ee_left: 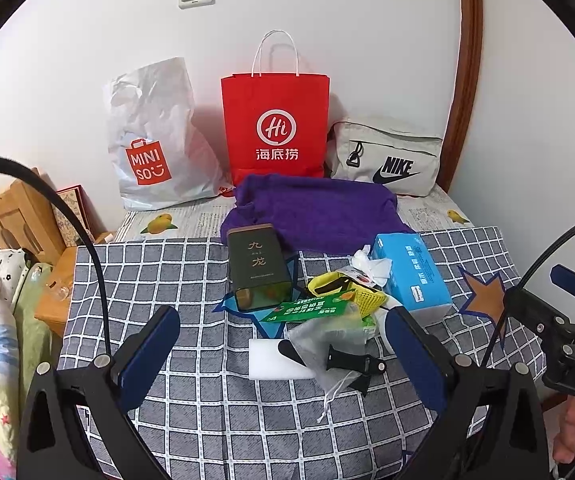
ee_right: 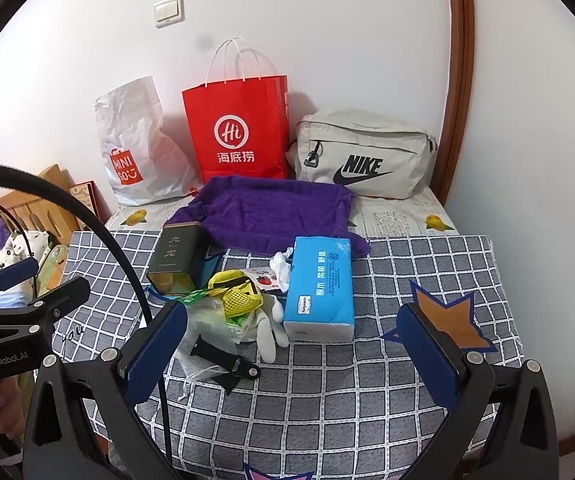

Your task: Organize soft objects

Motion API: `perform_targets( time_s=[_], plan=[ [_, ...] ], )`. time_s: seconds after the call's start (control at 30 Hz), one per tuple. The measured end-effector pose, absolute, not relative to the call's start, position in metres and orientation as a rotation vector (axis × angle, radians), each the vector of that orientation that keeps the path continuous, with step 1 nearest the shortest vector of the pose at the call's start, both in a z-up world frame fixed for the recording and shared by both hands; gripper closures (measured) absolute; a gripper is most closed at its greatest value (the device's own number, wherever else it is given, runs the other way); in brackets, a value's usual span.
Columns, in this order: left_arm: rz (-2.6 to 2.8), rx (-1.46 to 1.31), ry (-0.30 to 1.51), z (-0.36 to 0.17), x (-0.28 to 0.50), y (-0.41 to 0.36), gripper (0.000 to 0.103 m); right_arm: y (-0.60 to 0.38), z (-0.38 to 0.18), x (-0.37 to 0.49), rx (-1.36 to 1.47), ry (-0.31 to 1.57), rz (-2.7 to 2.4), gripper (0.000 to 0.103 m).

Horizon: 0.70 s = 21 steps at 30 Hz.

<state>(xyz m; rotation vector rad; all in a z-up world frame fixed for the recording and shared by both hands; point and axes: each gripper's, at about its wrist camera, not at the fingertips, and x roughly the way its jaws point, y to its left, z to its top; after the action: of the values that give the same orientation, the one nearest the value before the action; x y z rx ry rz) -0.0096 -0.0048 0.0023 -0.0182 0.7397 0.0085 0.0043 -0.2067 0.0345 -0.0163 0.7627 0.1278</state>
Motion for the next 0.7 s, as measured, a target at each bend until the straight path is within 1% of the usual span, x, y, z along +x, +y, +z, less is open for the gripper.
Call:
perform_targets(
  time_s=[0.7],
  plan=[
    [0.009,-0.003,0.741,0.0021,-0.0112,-0.0085,0.0,-0.2019,0.0345,0.0023,-0.023,0.763,0.142,0.0]
  ],
)
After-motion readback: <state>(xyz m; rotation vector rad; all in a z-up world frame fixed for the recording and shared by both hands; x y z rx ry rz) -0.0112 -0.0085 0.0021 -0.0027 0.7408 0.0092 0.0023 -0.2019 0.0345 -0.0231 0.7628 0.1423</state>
